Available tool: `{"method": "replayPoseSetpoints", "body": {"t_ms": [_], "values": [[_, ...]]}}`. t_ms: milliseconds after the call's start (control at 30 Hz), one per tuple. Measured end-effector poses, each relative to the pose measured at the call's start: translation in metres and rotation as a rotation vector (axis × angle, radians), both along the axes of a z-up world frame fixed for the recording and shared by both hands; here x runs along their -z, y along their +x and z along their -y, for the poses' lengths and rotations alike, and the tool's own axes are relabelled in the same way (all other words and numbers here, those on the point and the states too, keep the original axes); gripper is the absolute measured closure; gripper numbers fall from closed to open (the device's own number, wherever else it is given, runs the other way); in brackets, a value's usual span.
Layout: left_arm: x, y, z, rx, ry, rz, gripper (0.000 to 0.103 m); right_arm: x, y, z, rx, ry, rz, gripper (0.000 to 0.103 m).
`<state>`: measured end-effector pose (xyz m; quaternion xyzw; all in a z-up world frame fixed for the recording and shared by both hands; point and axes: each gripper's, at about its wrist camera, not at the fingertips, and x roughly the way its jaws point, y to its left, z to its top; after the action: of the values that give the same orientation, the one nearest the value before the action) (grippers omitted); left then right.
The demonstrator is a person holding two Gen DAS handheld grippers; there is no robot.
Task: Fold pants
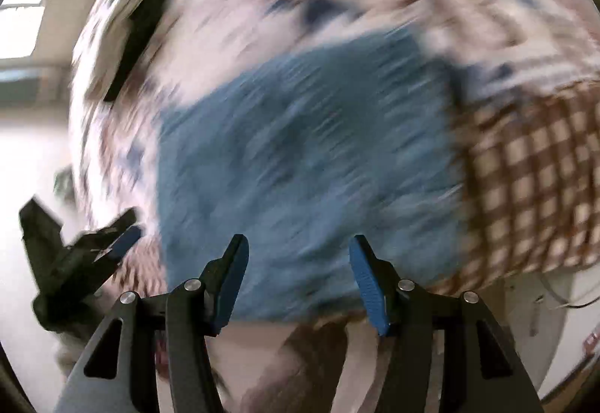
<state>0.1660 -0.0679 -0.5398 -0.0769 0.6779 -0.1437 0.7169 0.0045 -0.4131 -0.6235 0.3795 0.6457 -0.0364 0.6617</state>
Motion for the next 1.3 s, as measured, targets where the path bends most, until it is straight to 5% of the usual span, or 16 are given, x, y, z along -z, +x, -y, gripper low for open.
{"method": "replayPoseSetpoints", "body": {"t_ms": [167,300,433,633,667,700,867,933,1100,1200,1300], "values": [[0.044,-0.061,-0.012,0.074,0.093,-0.111,0.046,0.033,-0.008,-0.050,-0.186,-0.113,-0.143,0.045],[0.047,-0.081,-0.030,0.042,0.054,-0.150,0.046,0.046,-0.025,-0.043,-0.178,-0.135,-0.239,0.041],[0.039,-0.079,-0.036,0.010,-0.003,-0.149,0.047,0.045,-0.054,-0.014,-0.067,-0.031,-0.276,0.038],[0.025,-0.060,-0.052,-0.075,-0.148,-0.087,0.049,0.035,-0.075,0.015,0.075,0.046,-0.222,0.038],[0.028,-0.058,-0.050,-0.074,-0.176,-0.087,0.059,0.033,-0.077,0.021,0.088,0.048,-0.211,0.038],[0.033,-0.055,-0.045,-0.070,-0.174,-0.101,0.081,0.031,-0.072,0.030,0.089,0.043,-0.213,0.038],[0.046,-0.081,-0.065,-0.108,-0.195,-0.154,0.088,0.026,-0.063,0.034,0.085,0.014,-0.227,0.038],[0.052,-0.083,-0.083,-0.196,-0.239,-0.211,0.088,0.025,-0.049,0.030,0.073,0.008,-0.219,0.038],[0.042,-0.077,-0.093,-0.214,-0.184,-0.240,0.088,0.020,-0.035,0.021,0.049,0.015,-0.196,0.038],[0.024,-0.074,-0.097,-0.213,-0.176,-0.203,0.082,0.014,-0.030,0.014,0.048,0.031,-0.174,0.038],[0.004,-0.055,-0.094,-0.256,-0.216,-0.130,0.047,0.010,-0.040,0.018,0.091,0.045,-0.152,0.038]]}}
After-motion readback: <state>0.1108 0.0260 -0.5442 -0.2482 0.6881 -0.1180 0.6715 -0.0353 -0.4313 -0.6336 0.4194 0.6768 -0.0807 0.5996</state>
